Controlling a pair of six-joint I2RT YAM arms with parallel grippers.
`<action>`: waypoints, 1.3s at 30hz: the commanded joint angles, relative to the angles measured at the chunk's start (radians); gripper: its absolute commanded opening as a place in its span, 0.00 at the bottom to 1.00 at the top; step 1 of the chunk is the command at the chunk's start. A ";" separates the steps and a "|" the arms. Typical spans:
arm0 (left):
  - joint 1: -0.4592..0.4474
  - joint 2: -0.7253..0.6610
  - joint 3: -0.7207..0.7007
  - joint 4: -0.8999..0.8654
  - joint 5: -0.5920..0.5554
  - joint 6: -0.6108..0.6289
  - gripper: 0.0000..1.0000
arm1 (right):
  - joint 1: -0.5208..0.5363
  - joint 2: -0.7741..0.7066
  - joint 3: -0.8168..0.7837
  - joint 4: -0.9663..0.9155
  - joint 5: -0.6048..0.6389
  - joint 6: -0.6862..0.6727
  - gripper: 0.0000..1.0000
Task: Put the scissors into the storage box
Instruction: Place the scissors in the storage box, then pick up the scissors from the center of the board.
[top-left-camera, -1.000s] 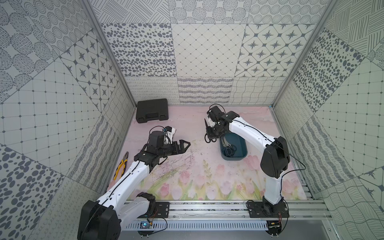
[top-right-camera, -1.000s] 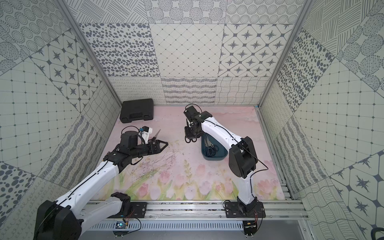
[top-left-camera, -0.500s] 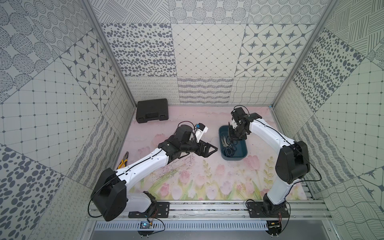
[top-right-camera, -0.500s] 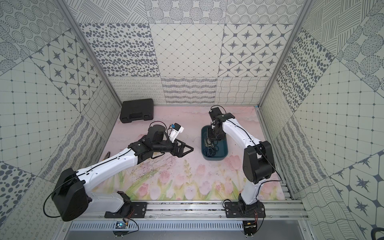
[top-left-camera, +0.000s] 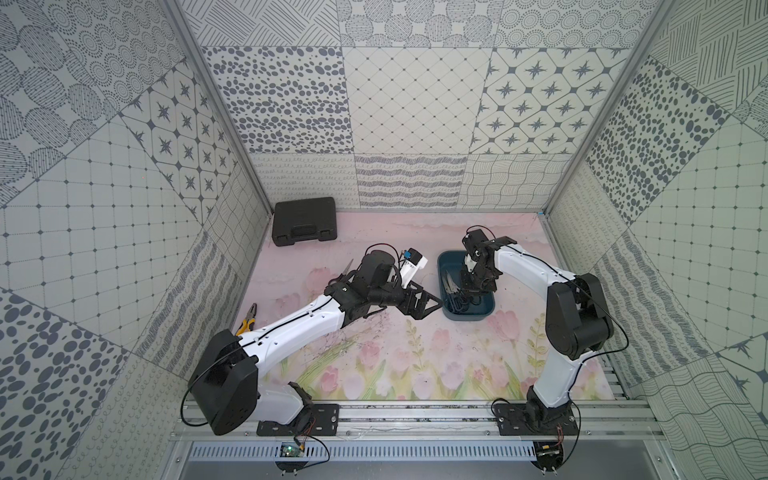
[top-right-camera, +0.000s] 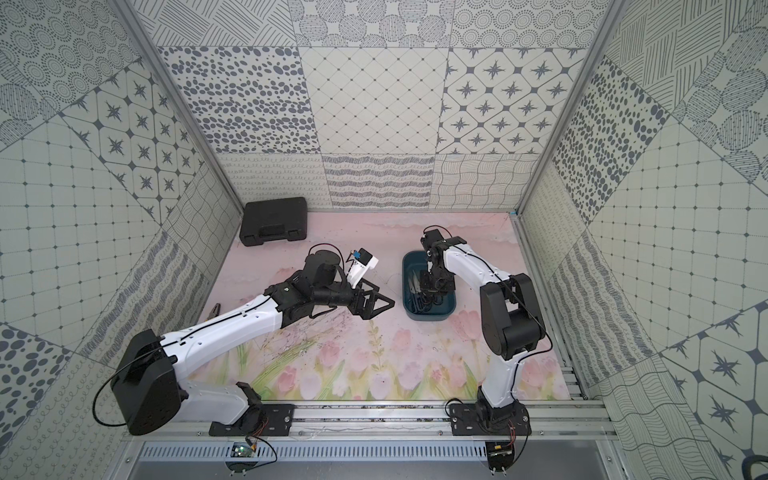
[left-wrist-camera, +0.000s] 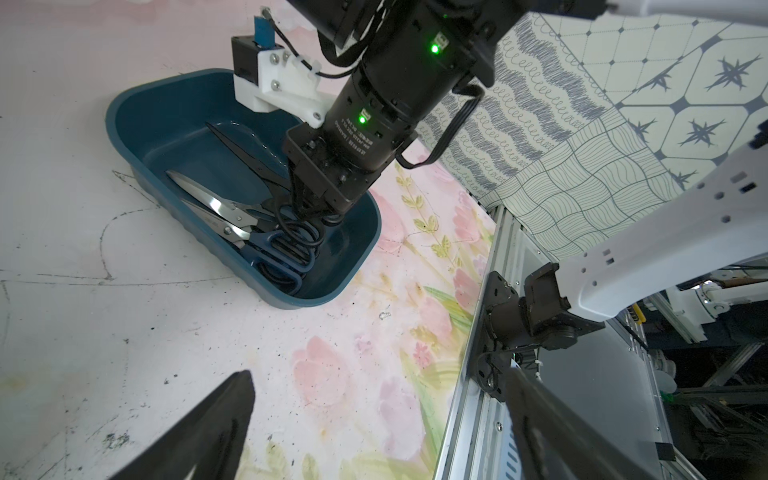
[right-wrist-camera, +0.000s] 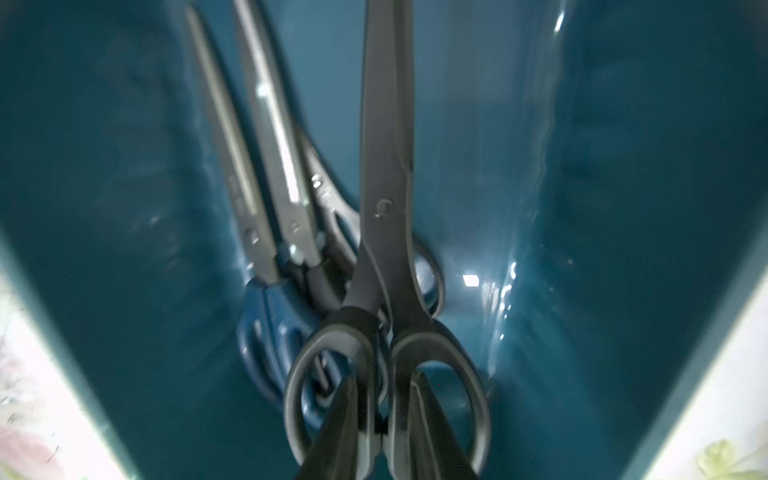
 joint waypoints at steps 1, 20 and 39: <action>0.002 -0.039 -0.017 -0.045 -0.118 0.071 0.96 | -0.006 0.021 0.002 0.038 0.023 0.002 0.00; 0.478 -0.020 0.101 -0.566 -0.351 0.030 0.74 | 0.203 -0.381 -0.132 0.366 -0.040 -0.177 0.73; 0.605 0.569 0.678 -1.091 -0.491 0.258 0.54 | 0.475 -0.468 -0.311 0.750 -0.093 -0.201 0.84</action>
